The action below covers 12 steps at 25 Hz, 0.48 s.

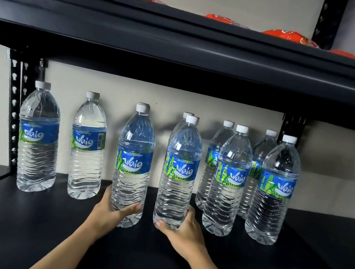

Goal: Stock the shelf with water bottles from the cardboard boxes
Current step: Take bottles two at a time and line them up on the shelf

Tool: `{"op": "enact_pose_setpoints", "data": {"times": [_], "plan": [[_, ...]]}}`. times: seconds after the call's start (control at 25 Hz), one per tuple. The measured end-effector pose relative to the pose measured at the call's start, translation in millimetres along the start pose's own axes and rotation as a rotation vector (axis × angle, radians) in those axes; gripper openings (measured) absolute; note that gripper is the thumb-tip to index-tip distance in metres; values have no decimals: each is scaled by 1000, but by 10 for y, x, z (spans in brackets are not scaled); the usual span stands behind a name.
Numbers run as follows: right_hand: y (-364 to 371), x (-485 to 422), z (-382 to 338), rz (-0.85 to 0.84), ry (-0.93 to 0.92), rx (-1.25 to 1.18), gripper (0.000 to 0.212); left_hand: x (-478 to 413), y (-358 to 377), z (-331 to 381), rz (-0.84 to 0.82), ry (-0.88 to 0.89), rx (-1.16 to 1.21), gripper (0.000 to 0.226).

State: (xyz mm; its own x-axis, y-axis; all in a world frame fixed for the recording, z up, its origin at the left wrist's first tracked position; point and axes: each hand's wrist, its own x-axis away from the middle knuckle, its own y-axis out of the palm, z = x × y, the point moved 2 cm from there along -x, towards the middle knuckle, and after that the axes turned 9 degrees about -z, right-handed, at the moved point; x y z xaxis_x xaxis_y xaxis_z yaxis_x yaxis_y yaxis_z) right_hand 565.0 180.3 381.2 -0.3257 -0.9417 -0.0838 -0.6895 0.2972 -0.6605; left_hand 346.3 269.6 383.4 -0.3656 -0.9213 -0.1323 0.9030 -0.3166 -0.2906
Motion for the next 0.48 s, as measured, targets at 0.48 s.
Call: {"op": "enact_pose_setpoints", "data": {"times": [0.48], "plan": [[7,4,2,-27,10,-14,80,85,65,92,109,-29,-246,85]]}}
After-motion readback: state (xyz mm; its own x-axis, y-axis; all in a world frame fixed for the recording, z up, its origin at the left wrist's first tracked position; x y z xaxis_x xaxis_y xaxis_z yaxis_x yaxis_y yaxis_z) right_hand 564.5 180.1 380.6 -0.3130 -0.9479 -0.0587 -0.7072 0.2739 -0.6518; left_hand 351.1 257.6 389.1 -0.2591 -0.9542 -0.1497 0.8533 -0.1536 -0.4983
